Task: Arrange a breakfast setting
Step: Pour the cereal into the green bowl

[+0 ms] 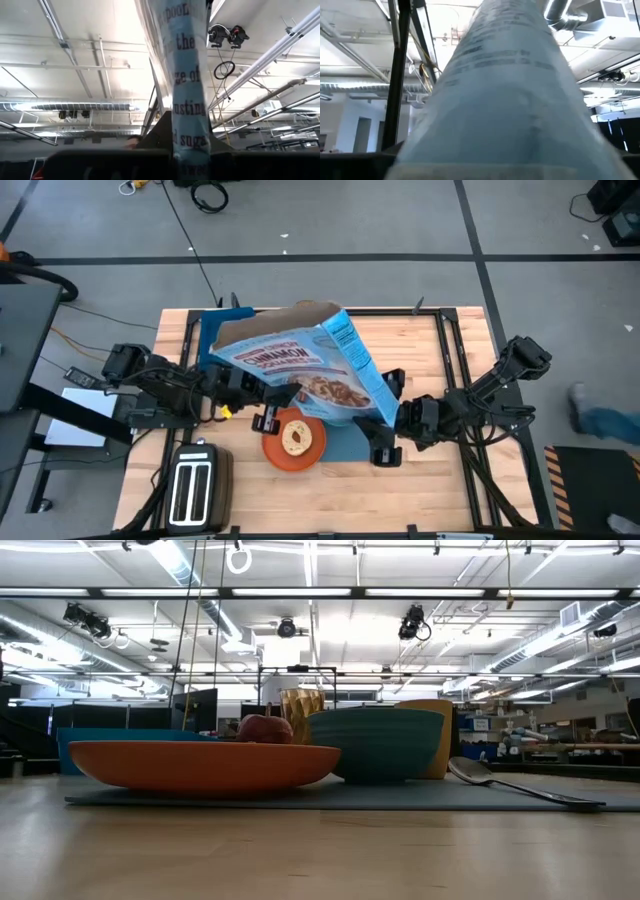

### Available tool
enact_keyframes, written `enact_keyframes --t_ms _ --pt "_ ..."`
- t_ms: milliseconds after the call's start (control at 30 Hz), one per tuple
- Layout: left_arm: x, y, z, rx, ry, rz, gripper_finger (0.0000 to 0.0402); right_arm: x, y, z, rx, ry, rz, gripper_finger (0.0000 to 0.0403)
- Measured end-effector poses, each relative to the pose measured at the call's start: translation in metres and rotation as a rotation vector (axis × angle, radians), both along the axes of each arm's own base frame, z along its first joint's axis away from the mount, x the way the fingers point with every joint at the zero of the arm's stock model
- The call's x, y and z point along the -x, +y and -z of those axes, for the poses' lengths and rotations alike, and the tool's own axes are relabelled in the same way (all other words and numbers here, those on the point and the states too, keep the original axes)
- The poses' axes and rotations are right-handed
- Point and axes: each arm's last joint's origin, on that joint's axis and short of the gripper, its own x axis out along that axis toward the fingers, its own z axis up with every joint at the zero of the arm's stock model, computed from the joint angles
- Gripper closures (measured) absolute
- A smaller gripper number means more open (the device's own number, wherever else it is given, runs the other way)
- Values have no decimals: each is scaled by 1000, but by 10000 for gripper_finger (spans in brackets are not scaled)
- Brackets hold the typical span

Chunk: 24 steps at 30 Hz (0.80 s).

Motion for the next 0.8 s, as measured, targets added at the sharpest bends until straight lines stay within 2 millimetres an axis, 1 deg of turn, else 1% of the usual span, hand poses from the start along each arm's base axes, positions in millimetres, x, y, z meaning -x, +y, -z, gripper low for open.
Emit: enact_keyframes --t_ms 100,167,400,467,533,600,800 --pt "0 0 0 -2 5 -2 390 -1 -2 0 -1 4 15 173" --pt "0 0 0 -4 6 -3 388 -1 -2 0 9 9 18 187" --pt "-1 -1 1 22 20 34 385 -1 0 1 6 17 22 212" --pt "-3 -1 2 12 47 36 377 1 2 1 13 26 22 215" --pt "-5 -2 5 3 76 38 358 2 6 1 20 34 23 215" --pt "-6 -3 6 1 92 39 330 3 8 2 27 43 34 216" --pt "-6 -8 7 6 121 55 223 8 14 6 46 45 39 234"
